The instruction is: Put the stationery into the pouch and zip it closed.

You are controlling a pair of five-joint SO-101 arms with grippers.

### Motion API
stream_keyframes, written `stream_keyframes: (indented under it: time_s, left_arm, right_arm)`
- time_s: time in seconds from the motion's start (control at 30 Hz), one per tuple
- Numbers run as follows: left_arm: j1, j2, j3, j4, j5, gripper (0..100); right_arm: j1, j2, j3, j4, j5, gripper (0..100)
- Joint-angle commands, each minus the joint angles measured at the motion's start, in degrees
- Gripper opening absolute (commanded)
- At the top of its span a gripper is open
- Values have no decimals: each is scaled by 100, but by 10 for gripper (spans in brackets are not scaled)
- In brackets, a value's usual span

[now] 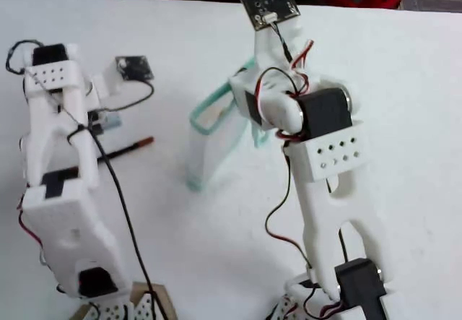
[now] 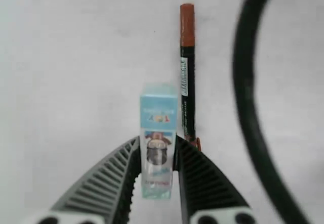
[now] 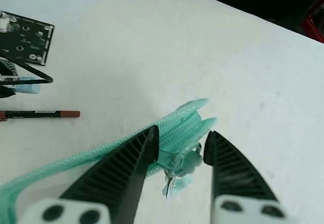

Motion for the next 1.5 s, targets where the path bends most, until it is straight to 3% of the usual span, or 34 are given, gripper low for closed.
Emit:
stream_keyframes:
  time_s: [0.0,0.1,0.3,0.6,0.8,1.0,1.13,1.23,1.37,1.47]
  left_arm:
    - [251,-1446,-97,316,-765,24]
    - [321,-2334,-88,308,-185,24]
    - [567,-4048,624,220,264,24]
    - [1534,-7292,3200,-1187,1855,24]
    - [1956,-8840,5020,-3332,4018,26]
    - [1965,-8963,5213,-4334,7112,28]
    - [2475,-8936,5275,-4993,8492,28]
    - [3336,-8936,5635,-5512,8862,28]
    - [4347,-8936,6629,-6884,8862,28]
    - [4585,-8936,7332,-7930,8853,28]
  right_arm:
    - [13,84,299,31,9,166]
    - [13,84,299,31,0,166]
    - [22,101,299,31,9,166]
    - [22,119,308,31,18,166]
    - [22,119,316,40,18,166]
    - [22,101,607,-251,18,166]
    - [22,75,695,-338,18,166]
    - [22,75,695,-338,18,166]
    - [22,75,695,-338,18,166]
    - [22,75,703,-338,18,166]
